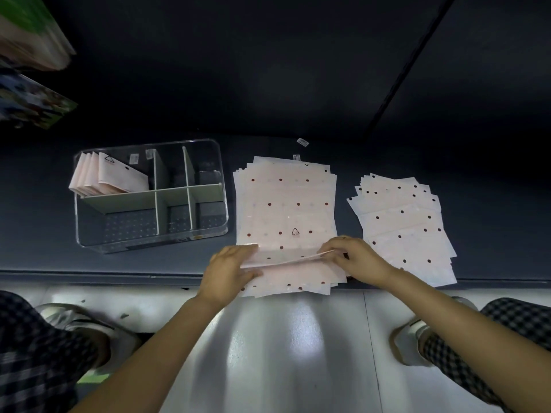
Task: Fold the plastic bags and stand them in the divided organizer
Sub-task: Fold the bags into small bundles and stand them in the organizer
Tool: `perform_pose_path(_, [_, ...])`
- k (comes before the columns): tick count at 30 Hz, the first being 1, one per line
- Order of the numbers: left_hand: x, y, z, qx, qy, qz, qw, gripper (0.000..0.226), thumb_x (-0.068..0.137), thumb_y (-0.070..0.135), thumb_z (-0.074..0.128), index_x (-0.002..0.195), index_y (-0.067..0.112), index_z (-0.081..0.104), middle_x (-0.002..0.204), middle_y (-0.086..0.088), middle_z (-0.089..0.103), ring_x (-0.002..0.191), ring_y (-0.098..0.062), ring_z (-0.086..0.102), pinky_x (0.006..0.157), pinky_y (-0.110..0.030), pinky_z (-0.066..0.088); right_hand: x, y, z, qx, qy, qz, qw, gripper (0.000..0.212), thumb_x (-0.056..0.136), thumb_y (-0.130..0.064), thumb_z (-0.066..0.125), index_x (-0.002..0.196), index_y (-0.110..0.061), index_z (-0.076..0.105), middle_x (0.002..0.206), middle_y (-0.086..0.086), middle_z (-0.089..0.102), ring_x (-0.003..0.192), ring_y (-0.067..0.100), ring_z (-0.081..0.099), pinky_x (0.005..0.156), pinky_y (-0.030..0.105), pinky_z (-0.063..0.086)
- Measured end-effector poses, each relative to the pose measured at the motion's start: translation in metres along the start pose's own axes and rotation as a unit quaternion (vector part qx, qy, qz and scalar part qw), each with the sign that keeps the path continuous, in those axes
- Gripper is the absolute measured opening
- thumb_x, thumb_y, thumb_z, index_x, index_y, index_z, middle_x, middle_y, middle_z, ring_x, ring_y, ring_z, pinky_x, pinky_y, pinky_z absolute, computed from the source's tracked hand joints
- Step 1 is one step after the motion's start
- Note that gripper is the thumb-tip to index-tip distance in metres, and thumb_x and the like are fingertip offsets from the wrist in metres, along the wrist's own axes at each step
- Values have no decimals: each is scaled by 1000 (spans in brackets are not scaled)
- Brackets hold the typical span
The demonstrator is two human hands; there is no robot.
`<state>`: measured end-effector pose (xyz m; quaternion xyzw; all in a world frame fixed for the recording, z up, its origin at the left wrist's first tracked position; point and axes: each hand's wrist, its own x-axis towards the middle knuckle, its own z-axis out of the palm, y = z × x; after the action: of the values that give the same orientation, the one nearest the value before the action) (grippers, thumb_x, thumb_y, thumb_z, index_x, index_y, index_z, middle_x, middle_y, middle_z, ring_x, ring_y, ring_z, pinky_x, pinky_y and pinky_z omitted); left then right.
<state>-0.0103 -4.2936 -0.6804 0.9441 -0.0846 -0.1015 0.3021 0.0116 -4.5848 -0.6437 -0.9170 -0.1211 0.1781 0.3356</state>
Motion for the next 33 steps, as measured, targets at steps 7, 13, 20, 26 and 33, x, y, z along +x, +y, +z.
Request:
perform_pose_path(7, [7,6,3,-161,26,-139,977,17,85,23,69,82,7,66,63,-1,58,60,-18,47,58,-26,38,16,0,-17,147,20,94,984,10,88,-18,66,78,-22,65,80,-11,63,72,1,55,64,9,38])
perform_pose_path(13, [0,30,12,-53,146,-98,983,50,87,20,67,132,13,47,112,-6,55,102,-24,50,81,-41,49,48,8,-4,46,31,179,982,10,87,-23,65,81,-19,59,91,-3,60,86,13,52,68,22,37])
perform_pose_path(20, [-4,36,44,209,-77,145,964,69,98,55,22,149,18,-7,155,-2,-20,143,-25,-20,116,-37,-16,55,8,5,-30,42,210,976,18,88,-27,64,100,-13,64,111,4,63,109,22,53,81,28,41])
perform_pose_path(26, [-5,26,54,289,-122,124,941,76,92,66,8,144,20,-23,149,-13,-34,137,-34,-32,115,-45,-18,33,-21,51,-215,100,-37,971,48,96,-30,49,141,-18,40,150,2,35,143,21,23,116,31,9])
perform_pose_path(33, [-3,22,46,289,-132,137,938,78,89,68,8,145,23,-23,148,-14,-34,137,-34,-32,113,-43,-22,11,2,77,-298,-23,-43,953,67,98,-53,18,149,-19,-9,154,-8,-20,142,10,-22,118,31,-11])
